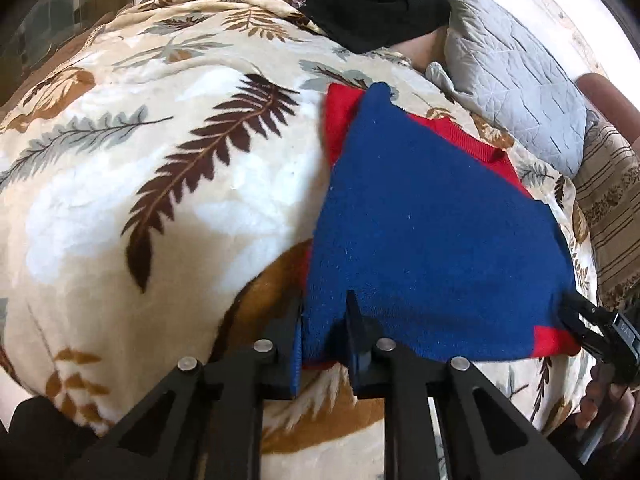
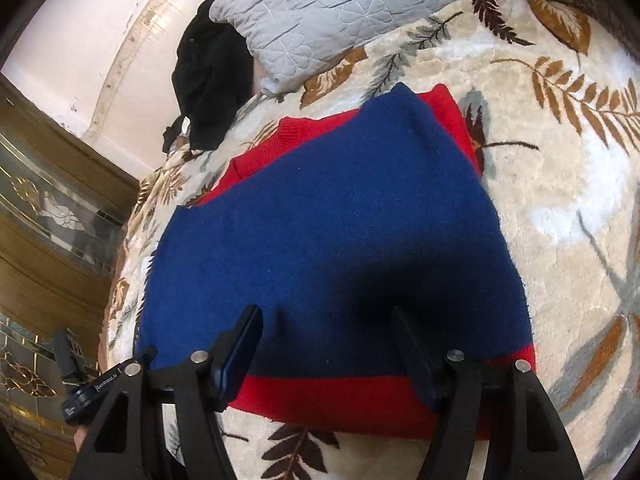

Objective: Fold small clothes
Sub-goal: 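Pinch the folded sweater edge with the left tool and straighten it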

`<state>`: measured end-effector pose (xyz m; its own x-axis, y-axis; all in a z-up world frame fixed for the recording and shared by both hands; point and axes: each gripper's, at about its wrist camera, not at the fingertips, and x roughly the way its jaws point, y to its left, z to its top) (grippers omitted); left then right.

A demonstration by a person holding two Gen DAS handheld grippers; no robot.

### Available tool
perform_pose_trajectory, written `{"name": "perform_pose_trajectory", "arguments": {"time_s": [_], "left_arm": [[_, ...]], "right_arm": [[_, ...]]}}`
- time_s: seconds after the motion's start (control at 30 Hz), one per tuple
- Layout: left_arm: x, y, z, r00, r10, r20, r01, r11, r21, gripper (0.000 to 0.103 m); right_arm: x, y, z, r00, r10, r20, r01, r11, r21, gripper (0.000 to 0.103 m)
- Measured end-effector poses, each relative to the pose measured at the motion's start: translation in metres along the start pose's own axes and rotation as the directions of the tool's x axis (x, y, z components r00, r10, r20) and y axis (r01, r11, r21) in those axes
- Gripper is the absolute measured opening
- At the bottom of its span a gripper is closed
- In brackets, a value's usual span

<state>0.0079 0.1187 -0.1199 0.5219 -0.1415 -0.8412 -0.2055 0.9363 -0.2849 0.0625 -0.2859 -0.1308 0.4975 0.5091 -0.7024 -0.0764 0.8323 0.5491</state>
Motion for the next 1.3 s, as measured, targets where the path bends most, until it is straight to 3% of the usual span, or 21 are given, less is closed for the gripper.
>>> {"name": "perform_pose_trajectory", "arguments": {"time_s": [0.13, 0.17, 0.23, 0.27, 0.3, 0.4, 0.5, 0.53, 0.57, 0.63, 0.7, 0.77, 0.83, 0.97, 1.0, 1.07, 1.17, 1.3], "left_arm": [[-0.017, 0.004, 0.003, 1.000, -0.025, -0.015, 0.025, 1.000, -0.013, 0.031], [-0.024, 0.004, 0.009, 1.000, -0.020, 0.005, 0.020, 1.000, -0.023, 0.038], [-0.032, 0.004, 0.031, 0.997, -0.028, 0.071, 0.029, 0.999, -0.016, 0.070], [-0.032, 0.003, 0.043, 0.994, -0.036, 0.102, 0.037, 0.999, -0.008, 0.073], [-0.025, -0.001, 0.063, 0.991, -0.046, 0.122, 0.045, 0.999, 0.008, 0.073], [0.013, -0.012, 0.109, 0.995, -0.065, 0.079, 0.063, 0.998, 0.027, 0.073], [0.062, -0.015, 0.144, 1.000, -0.012, 0.013, 0.012, 1.000, 0.020, 0.070], [0.082, -0.013, 0.155, 0.999, 0.041, -0.013, -0.041, 0.999, 0.018, 0.047], [0.094, -0.012, 0.161, 0.999, 0.028, -0.043, -0.027, 0.999, 0.023, 0.044], [0.092, -0.012, 0.167, 0.999, 0.029, -0.020, -0.029, 1.000, 0.003, 0.035], [0.090, -0.017, 0.166, 0.999, 0.038, -0.015, -0.038, 0.999, 0.003, 0.031], [0.086, -0.019, 0.161, 0.999, 0.052, -0.003, -0.052, 0.999, 0.009, 0.034], [0.075, -0.021, 0.156, 0.997, 0.071, 0.022, -0.071, 0.997, 0.009, 0.042], [0.040, -0.027, 0.139, 0.989, 0.108, 0.102, -0.112, 0.993, 0.041, 0.047], [0.032, -0.029, 0.134, 0.987, 0.108, 0.120, -0.115, 0.992, 0.052, 0.056], [0.010, -0.037, 0.114, 0.982, 0.099, 0.162, -0.115, 0.989, 0.093, 0.066], [-0.012, -0.049, 0.083, 0.976, 0.083, 0.200, -0.113, 0.983, 0.146, 0.067], [-0.020, -0.066, 0.048, 0.981, 0.039, 0.190, -0.074, 0.981, 0.181, 0.071]], "right_arm": [[-0.004, -0.003, -0.001, 1.000, 0.018, 0.008, -0.018, 1.000, 0.012, 0.070], [-0.004, -0.002, -0.001, 1.000, 0.015, 0.010, -0.015, 1.000, 0.008, 0.070], [-0.003, 0.000, -0.002, 1.000, 0.005, 0.011, -0.004, 1.000, -0.002, 0.072], [-0.003, 0.001, -0.003, 1.000, 0.002, 0.013, -0.002, 1.000, -0.007, 0.072], [-0.003, 0.002, -0.003, 1.000, 0.001, 0.014, -0.001, 1.000, -0.010, 0.074], [-0.003, 0.002, -0.004, 1.000, 0.007, 0.019, -0.007, 1.000, -0.021, 0.074], [-0.004, -0.002, -0.004, 0.999, 0.030, 0.019, -0.030, 1.000, -0.009, 0.074], [-0.004, -0.003, -0.004, 0.999, 0.037, 0.019, -0.037, 0.999, -0.004, 0.074], [-0.005, -0.003, -0.004, 0.999, 0.045, 0.017, -0.045, 0.999, -0.002, 0.074], [-0.003, -0.004, -0.003, 0.999, 0.047, 0.013, -0.047, 0.999, -0.004, 0.074], [-0.002, -0.003, -0.003, 0.999, 0.038, 0.013, -0.038, 0.999, -0.008, 0.074], [-0.001, -0.001, -0.003, 1.000, 0.025, 0.012, -0.024, 1.000, -0.015, 0.074], [-0.002, 0.002, -0.005, 1.000, 0.012, 0.013, -0.012, 0.999, -0.030, 0.074], [-0.002, 0.003, -0.005, 1.000, 0.001, 0.015, -0.001, 0.999, -0.039, 0.074], [-0.002, 0.003, -0.005, 1.000, -0.004, 0.015, 0.005, 0.999, -0.043, 0.074], [-0.002, 0.005, -0.006, 1.000, -0.017, 0.015, 0.017, 0.999, -0.051, 0.074], [-0.002, 0.007, -0.007, 0.999, -0.030, 0.016, 0.031, 0.998, -0.059, 0.074], [-0.004, 0.009, -0.010, 0.999, -0.048, 0.015, 0.049, 0.997, -0.068, 0.074]]}}
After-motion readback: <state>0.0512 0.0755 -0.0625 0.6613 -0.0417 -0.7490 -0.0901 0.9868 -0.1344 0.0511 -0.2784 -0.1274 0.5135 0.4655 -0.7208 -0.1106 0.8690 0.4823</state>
